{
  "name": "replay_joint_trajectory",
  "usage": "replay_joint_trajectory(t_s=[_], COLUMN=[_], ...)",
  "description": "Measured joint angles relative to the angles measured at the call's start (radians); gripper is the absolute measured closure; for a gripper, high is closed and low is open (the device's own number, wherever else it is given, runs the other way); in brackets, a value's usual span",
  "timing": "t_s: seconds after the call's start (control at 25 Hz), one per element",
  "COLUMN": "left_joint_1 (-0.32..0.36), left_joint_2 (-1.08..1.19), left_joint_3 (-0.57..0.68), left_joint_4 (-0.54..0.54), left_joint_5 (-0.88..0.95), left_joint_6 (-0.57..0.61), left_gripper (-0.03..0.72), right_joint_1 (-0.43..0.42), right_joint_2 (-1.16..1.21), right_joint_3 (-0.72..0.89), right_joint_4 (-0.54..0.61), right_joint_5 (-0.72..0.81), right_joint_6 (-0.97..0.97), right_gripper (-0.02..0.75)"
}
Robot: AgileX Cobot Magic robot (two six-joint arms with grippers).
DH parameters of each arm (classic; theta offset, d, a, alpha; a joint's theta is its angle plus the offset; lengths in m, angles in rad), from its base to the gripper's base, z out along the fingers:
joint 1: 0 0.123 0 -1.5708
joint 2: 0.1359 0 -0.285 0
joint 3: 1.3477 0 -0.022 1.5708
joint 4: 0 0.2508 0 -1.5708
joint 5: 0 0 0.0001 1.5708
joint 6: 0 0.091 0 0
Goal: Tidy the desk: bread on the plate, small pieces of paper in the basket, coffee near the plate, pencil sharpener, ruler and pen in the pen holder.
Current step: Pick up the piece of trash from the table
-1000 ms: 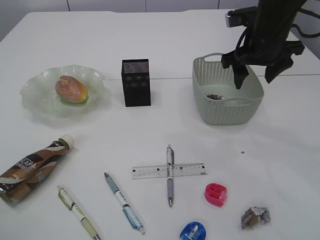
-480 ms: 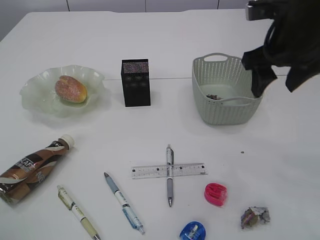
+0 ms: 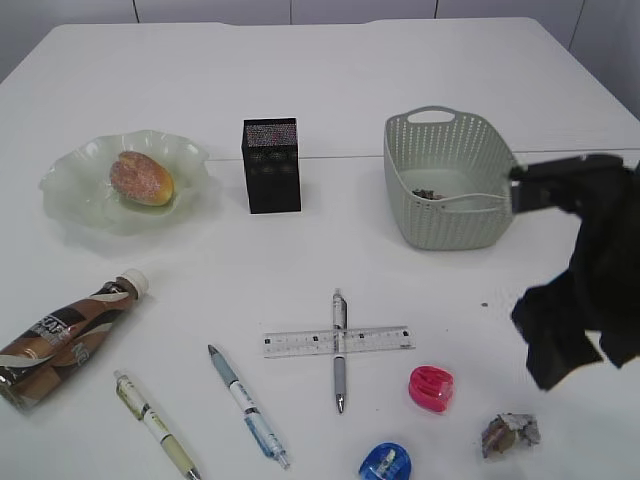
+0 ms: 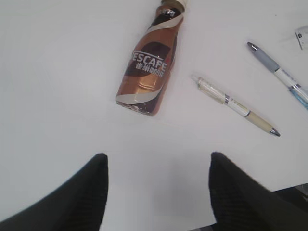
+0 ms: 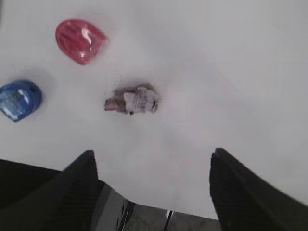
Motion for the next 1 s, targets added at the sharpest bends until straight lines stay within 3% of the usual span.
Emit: replay_joint_trajectory(t_s=[0.32,1.0], left_joint_1=[0.000,0.000], left_joint_2=[0.000,0.000], left_joint_3=[0.000,0.000], left_joint_4=[-0.007,-0.015], left_joint_5=[0.000,-0.002], left_joint_6=[0.000,0.000], left_gripper=[0.209,0.209], right_joint_1=[0.076,0.077], right_joint_2=[0.000,0.241], right_joint_3=[0.188,0.188], right_joint_4=[0.070,0.058], right_joint_5=[-0.192,-0.352], right_joint_6=[0.049,0.089], right_gripper=[0.205,0.205])
